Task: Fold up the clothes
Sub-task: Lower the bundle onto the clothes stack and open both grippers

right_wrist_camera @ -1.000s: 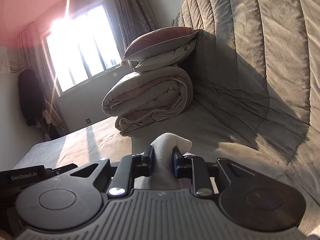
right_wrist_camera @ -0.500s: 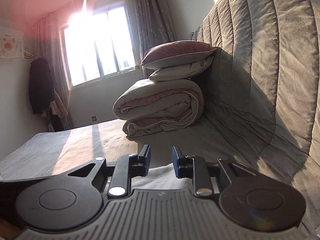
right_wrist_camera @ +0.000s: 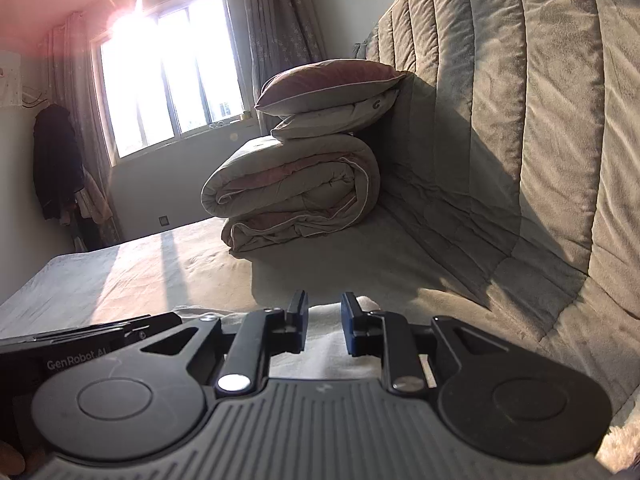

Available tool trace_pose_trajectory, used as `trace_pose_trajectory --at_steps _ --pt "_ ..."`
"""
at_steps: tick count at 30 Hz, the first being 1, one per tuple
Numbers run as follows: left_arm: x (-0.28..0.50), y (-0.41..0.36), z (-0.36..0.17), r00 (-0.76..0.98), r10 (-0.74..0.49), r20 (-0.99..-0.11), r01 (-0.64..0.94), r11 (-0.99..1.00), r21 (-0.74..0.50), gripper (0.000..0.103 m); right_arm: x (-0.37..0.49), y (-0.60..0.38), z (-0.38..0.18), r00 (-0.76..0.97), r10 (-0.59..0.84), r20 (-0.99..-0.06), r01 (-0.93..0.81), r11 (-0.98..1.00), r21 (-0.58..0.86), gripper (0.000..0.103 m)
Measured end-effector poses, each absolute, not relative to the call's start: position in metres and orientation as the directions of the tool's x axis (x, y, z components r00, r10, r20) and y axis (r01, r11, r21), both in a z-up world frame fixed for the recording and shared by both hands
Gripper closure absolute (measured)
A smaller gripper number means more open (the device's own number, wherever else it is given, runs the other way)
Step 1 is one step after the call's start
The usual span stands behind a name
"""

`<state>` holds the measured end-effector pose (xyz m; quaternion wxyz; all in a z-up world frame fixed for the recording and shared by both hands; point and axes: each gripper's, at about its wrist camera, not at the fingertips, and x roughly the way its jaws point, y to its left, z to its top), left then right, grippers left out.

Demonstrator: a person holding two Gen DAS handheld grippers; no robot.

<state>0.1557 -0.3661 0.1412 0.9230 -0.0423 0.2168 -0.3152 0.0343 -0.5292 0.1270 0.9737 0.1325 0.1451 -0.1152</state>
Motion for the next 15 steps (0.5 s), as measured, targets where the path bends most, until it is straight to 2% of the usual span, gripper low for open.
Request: trace_pose_trajectory --at_steps 1,3,9,15 --pt "0.152 -0.362 0.146 0.707 -0.599 -0.376 0.56 0.799 -0.221 0.063 0.027 -0.528 0.133 0.932 -0.193 -0.307 0.269 0.935 0.229 0.067" --pt "0.14 -0.353 0.156 0.708 -0.595 -0.381 0.554 0.802 -0.222 0.058 0.012 -0.524 0.143 0.933 -0.205 -0.297 0.28 0.93 0.239 0.06" --pt "0.103 -0.322 0.18 0.703 -0.575 -0.418 0.546 0.813 -0.202 0.05 -0.03 -0.507 0.165 0.92 -0.245 -0.307 0.327 0.911 0.252 0.06" --pt "0.065 -0.288 0.193 0.693 -0.548 -0.468 0.526 0.828 -0.191 0.041 -0.064 -0.474 0.172 0.893 -0.274 -0.357 0.362 0.908 0.21 0.057"
